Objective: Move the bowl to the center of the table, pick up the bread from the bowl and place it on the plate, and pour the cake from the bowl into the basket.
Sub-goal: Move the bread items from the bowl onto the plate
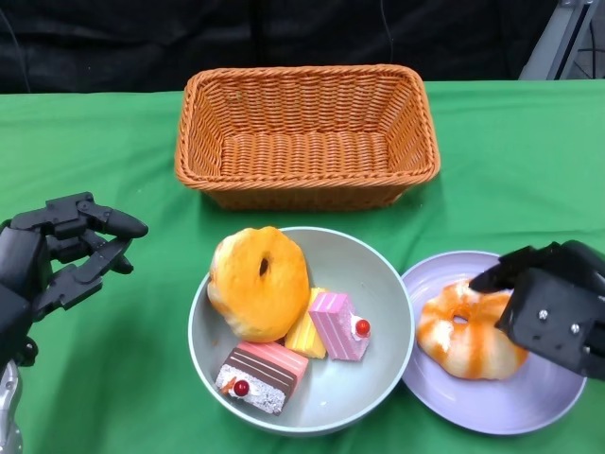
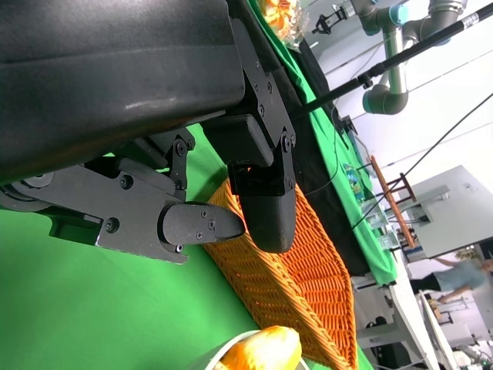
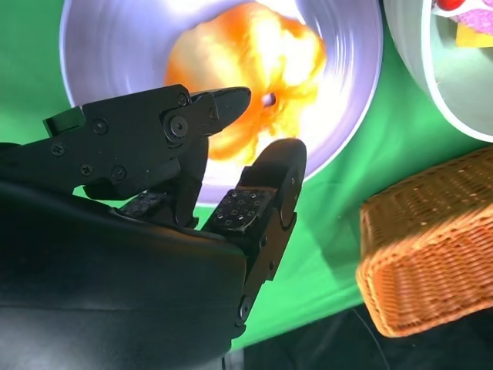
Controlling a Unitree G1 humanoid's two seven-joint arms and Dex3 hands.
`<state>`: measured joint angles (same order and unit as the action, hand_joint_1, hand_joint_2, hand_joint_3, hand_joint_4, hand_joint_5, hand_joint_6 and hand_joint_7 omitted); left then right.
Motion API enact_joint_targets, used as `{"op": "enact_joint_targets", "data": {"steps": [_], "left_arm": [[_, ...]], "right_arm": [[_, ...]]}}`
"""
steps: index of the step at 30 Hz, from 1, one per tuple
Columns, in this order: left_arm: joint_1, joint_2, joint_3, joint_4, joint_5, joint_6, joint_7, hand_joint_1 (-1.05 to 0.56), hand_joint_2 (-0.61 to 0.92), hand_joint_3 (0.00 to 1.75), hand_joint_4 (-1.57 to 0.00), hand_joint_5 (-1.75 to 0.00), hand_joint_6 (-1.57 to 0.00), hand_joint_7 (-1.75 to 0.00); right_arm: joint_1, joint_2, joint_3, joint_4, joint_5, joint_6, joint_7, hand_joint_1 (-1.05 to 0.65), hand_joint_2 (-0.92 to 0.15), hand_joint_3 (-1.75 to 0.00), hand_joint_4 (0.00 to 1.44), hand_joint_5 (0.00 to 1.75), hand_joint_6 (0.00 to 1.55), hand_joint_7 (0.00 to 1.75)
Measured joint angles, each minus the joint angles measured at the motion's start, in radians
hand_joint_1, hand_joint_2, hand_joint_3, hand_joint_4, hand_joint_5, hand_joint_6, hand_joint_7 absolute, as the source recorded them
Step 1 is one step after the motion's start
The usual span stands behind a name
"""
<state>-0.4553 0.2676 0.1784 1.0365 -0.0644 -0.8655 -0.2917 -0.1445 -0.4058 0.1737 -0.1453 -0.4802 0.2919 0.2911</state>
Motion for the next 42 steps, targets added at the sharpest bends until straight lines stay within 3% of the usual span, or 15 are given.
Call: {"op": "enact_joint_targets", "data": {"steps": [5,10,18,27,33,42], "left_arm": [[0.0,0.0,-0.001,0.0,0.0,-0.002,0.0,-0.13,0.92,0.32,-0.82,-1.3,-0.92,-0.8],[-0.001,-0.001,-0.009,0.001,0.016,-0.004,0.003,-0.14,0.92,0.31,-0.82,-1.3,-0.93,-0.79],[-0.001,-0.001,-0.011,0.003,0.023,-0.005,0.017,-0.13,0.92,0.3,-0.82,-1.31,-0.93,-0.79],[-0.002,-0.002,-0.013,0.004,0.022,-0.008,0.016,-0.13,0.92,0.31,-0.82,-1.31,-0.93,-0.79],[0.0,-0.001,-0.014,0.003,0.025,-0.014,0.024,-0.15,0.92,0.35,-0.81,-1.31,-0.92,-0.79],[0.0,0.0,-0.017,0.001,0.035,-0.018,0.058,-0.16,0.92,0.33,-0.81,-1.38,-0.91,-0.8]], "right_arm": [[0.038,0.004,-0.013,-0.122,0.0,-0.047,-0.034,-0.37,-0.92,-0.02,0.69,0.11,0.6,0.0],[0.045,0.027,-0.029,-0.287,0.033,-0.122,-0.048,-0.43,-0.9,0.0,0.69,0.09,0.59,0.0],[0.034,0.05,0.038,-0.328,-0.004,-0.302,-0.079,-0.55,-0.87,0.0,0.7,0.08,0.62,0.01],[-0.066,0.094,0.149,-0.165,-0.078,-0.407,-0.086,-0.63,-0.87,-0.01,0.6,0.01,0.57,0.0],[-0.166,0.141,0.244,0.065,-0.198,-0.509,-0.18,-0.75,-0.89,0.0,0.5,0.0,0.47,0.0],[-0.26,0.234,0.312,0.298,-0.273,-0.536,-0.286,-0.83,-0.88,0.0,0.27,0.0,0.26,0.0]]}}
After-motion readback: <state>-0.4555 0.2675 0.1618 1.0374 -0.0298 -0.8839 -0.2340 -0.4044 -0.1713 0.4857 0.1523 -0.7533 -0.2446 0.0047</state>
